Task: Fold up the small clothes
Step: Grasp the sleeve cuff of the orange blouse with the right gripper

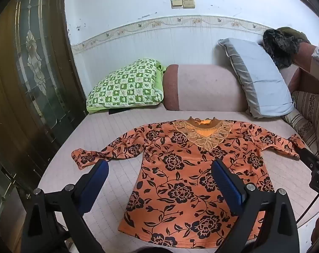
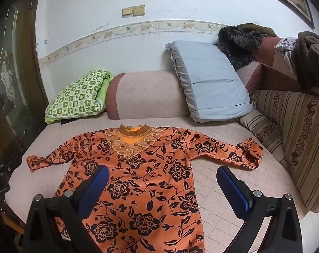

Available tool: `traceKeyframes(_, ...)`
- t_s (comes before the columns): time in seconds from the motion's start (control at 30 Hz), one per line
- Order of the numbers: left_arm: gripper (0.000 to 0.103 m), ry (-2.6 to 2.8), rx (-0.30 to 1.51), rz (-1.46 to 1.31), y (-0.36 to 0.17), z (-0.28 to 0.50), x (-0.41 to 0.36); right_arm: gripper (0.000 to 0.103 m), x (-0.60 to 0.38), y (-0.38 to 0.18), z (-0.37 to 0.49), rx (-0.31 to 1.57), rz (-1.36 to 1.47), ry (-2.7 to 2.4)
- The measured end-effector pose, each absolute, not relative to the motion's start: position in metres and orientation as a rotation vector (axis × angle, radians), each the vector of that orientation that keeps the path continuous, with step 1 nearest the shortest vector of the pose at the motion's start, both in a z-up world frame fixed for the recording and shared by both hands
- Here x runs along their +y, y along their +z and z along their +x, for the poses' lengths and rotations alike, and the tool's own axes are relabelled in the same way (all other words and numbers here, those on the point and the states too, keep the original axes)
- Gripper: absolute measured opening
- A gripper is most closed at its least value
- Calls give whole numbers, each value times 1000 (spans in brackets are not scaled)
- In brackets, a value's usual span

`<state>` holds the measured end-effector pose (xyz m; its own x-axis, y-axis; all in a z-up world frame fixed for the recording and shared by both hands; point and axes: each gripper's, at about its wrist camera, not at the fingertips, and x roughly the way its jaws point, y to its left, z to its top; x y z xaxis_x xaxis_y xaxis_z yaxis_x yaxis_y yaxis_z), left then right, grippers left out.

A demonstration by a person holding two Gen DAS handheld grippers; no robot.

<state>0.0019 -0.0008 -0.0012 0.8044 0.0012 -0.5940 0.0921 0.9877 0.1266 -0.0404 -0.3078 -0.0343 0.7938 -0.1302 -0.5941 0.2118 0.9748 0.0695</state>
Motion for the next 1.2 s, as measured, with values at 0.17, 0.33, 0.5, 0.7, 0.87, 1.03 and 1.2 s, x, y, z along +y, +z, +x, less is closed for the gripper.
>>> traceKeyframes(0.17, 98, -49, 650, 157, -7, 7, 3, 103, -310, -43, -33, 643, 138, -185)
traceKeyframes(0.33, 98, -37, 681, 181, -25, 22, -12, 103, -321, -57, -25, 667, 165, -190)
traceKeyframes(0.5, 98, -33, 685, 204, -51, 44, -19, 103, -354, -84, -11, 705, 218, -231)
traceKeyframes(0.7, 98, 48, 674, 338, -122, 74, -18, 102, -467, -151, 2, 746, 478, -308)
traceKeyframes(0.87, 98, 37, 724, 301, -156, 82, -9, 100, -573, -211, 4, 687, 907, -357)
traceKeyframes(1.03, 98, 48, 737, 259, -180, 71, -8, 85, -636, -259, 29, 656, 1156, -413)
traceKeyframes(1.2, 98, 66, 760, 251, -194, 68, 8, 64, -686, -299, 44, 627, 1312, -614)
